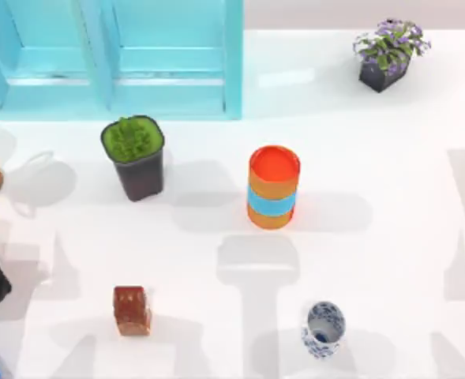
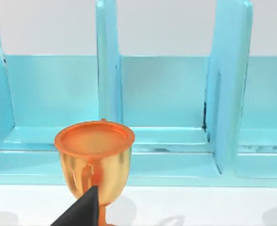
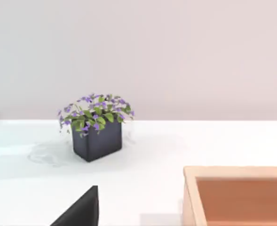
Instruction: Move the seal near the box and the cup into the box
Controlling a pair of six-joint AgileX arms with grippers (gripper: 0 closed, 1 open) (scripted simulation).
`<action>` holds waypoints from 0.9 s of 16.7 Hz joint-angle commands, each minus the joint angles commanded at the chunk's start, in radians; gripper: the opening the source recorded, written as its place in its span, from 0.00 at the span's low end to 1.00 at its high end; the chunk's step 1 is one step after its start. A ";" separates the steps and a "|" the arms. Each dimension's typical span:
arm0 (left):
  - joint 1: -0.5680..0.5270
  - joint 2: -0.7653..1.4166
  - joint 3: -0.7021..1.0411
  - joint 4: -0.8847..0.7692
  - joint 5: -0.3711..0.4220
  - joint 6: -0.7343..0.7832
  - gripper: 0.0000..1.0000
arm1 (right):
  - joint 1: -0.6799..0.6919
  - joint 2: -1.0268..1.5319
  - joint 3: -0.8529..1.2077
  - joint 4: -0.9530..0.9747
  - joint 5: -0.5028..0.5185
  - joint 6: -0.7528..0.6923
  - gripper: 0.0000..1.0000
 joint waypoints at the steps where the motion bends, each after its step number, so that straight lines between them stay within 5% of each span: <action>1: 0.000 0.000 0.000 0.000 0.000 0.000 1.00 | 0.000 0.000 0.000 0.000 0.000 0.000 1.00; 7: 0.000 0.000 0.000 0.000 0.000 0.000 1.00 | 0.066 0.127 0.133 -0.086 -0.021 0.059 1.00; 15: 0.000 0.000 0.000 0.000 0.000 0.000 1.00 | 0.334 0.740 0.706 -0.500 -0.075 0.305 1.00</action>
